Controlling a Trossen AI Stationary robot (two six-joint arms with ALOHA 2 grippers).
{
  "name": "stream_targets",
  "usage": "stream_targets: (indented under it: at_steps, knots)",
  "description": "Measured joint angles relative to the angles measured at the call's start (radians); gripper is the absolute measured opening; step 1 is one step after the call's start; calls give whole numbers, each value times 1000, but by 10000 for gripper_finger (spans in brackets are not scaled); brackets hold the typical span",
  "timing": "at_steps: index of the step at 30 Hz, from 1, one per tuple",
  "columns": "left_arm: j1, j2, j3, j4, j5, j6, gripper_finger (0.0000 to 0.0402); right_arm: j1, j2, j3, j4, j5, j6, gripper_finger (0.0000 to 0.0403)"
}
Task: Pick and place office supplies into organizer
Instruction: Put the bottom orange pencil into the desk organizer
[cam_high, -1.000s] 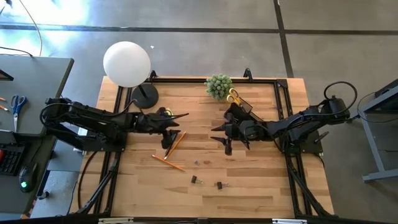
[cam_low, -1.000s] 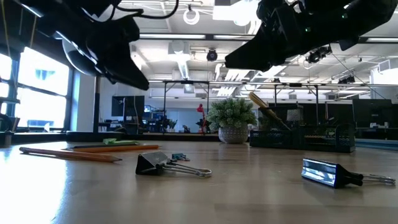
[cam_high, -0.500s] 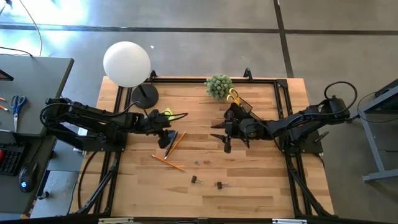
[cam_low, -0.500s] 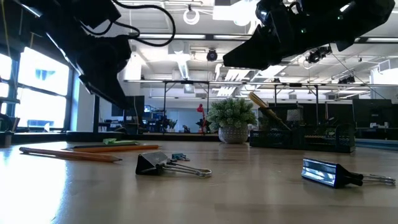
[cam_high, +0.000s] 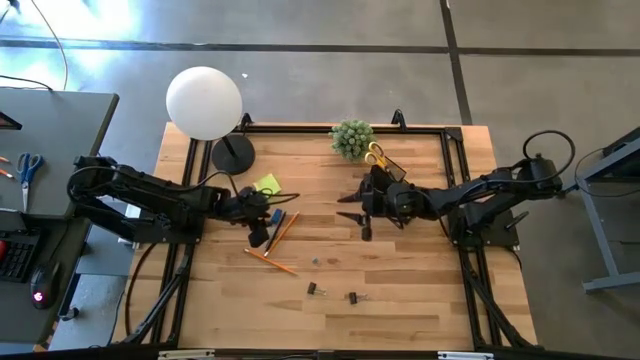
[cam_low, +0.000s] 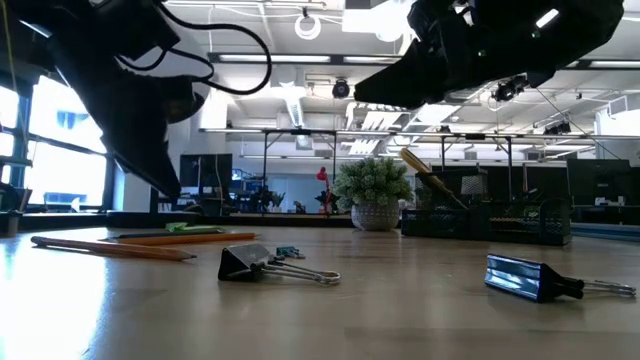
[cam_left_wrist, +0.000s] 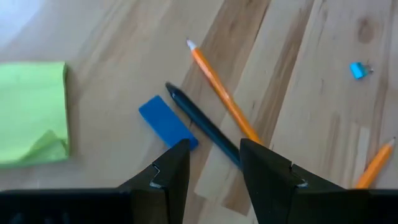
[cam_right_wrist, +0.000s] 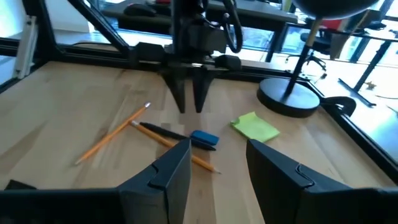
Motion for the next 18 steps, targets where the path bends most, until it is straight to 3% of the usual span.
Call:
stream_targets:
  at_steps: [13, 18]
  knots:
    - [3, 0, -1, 3, -25, -17, 129, 0, 0, 0, -29, -39, 45, 145]
    - [3, 0, -1, 21, -49, 33, 129, 1, 0, 0, -73, -163, 82, 146]
